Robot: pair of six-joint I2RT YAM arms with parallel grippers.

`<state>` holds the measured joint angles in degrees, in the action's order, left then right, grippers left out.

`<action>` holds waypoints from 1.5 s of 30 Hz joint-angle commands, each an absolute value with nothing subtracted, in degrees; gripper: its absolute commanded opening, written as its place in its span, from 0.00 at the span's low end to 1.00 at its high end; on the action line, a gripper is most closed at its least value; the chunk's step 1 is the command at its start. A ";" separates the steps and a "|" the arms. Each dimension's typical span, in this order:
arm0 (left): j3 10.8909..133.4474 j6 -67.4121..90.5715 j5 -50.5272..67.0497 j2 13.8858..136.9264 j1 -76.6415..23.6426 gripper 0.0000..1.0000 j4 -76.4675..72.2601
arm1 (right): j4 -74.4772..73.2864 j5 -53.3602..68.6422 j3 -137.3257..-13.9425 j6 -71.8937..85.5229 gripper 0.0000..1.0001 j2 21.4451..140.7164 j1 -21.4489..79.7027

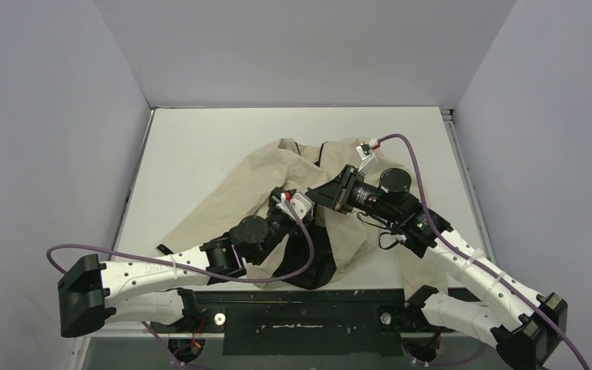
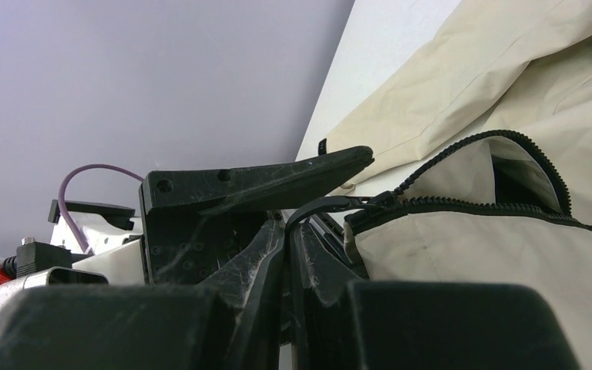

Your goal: Zip up the jacket

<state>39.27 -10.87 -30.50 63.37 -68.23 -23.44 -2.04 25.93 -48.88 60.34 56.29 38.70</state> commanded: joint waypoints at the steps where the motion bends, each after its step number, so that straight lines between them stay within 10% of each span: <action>1: 42.61 -13.47 -32.33 64.42 -68.38 0.49 -28.15 | 0.18 26.06 -51.95 60.52 0.00 54.07 38.58; 11: 43.65 -16.36 -29.93 65.42 -68.38 0.00 -27.10 | -1.10 25.47 -52.07 60.73 0.00 54.18 38.58; 45: 38.90 -11.85 -13.70 51.10 -69.08 0.00 -13.32 | -11.40 12.71 -52.66 60.92 0.00 62.96 35.95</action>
